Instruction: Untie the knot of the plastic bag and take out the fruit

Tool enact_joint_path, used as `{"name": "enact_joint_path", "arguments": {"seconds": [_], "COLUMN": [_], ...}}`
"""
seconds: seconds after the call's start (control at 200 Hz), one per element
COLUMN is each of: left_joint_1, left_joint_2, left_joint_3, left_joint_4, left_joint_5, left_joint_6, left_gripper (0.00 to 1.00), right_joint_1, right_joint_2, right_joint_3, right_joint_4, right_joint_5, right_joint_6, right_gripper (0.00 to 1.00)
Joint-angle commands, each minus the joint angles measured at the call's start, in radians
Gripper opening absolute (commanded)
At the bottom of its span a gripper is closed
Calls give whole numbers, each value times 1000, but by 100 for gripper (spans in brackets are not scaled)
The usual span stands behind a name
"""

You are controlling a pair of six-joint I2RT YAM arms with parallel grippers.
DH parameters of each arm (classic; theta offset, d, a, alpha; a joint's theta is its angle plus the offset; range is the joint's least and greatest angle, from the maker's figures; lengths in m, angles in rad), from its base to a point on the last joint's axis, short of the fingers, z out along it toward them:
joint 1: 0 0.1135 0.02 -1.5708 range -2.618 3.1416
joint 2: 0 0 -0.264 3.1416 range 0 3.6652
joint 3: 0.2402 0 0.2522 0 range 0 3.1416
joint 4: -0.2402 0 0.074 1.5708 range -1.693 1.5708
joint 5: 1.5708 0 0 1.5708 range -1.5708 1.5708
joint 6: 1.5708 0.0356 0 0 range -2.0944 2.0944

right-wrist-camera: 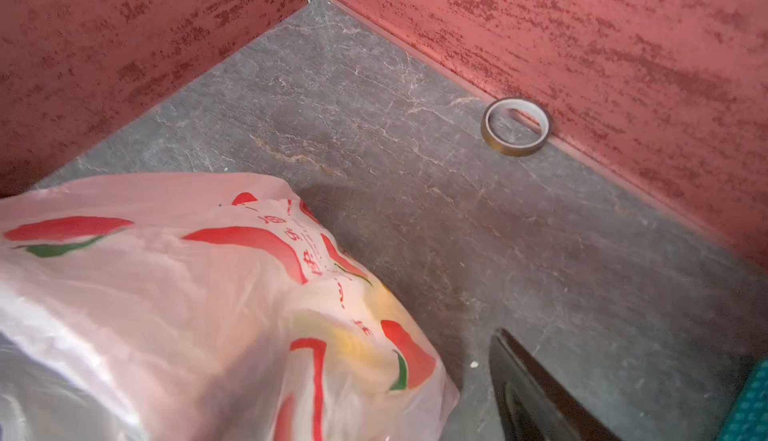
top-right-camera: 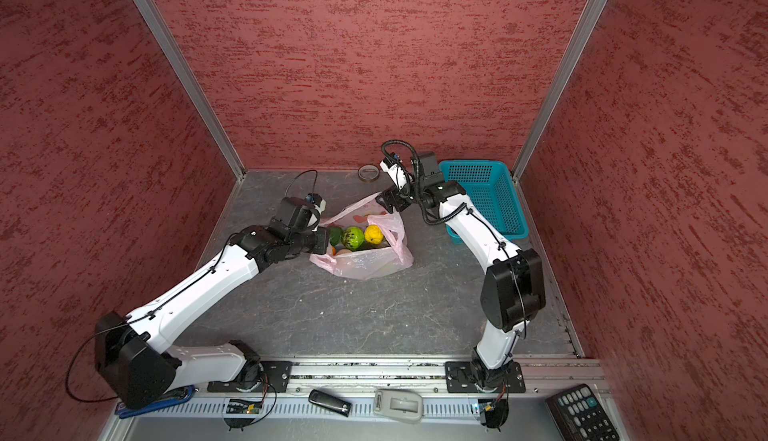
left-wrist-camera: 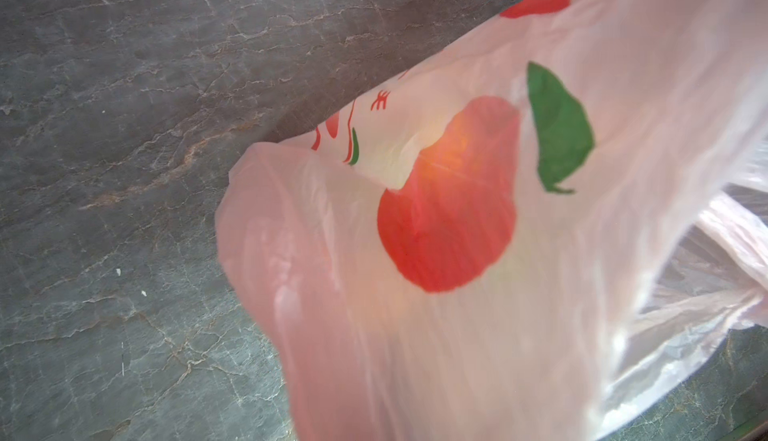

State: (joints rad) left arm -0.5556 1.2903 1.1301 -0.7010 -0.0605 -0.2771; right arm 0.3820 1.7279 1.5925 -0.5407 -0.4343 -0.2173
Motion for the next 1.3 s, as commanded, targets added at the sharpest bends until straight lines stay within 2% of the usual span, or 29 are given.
{"name": "enact_joint_path", "arguments": {"seconds": [0.0,0.175,0.306,0.386,0.611,0.731,0.862,1.007,1.087,1.292], "left_joint_1": [0,1,-1,-1,0,-2,-5,-10,-10,0], "left_joint_2": [15,23,25,22,11,10,8,-1,-4,-15], "left_joint_3": [42,58,68,71,73,73,73,64,57,45], "left_joint_4": [-34,-38,-43,-48,-59,-60,-66,-66,-66,-54], "left_joint_5": [-3,14,20,20,28,33,38,45,52,70], "left_joint_6": [-28,-46,-54,-59,-77,-92,-105,-121,-131,-151], "left_gripper": [0,0,0,0,0,0,0,0,0,0], "right_joint_1": [0,40,81,95,186,219,235,250,252,322], "right_joint_2": [-106,-213,-245,-252,-259,-219,-143,-76,-59,-73], "right_joint_3": [37,-16,-47,-61,-137,-190,-179,-189,-217,-336], "right_joint_4": [-117,-127,-145,-152,-13,85,63,37,69,145], "right_joint_5": [-79,-147,-109,-143,-300,-320,-230,50,155,277], "right_joint_6": [35,145,209,222,345,417,424,412,406,325], "right_gripper": [91,95,97,97,95,92,86,83,81,85]}}
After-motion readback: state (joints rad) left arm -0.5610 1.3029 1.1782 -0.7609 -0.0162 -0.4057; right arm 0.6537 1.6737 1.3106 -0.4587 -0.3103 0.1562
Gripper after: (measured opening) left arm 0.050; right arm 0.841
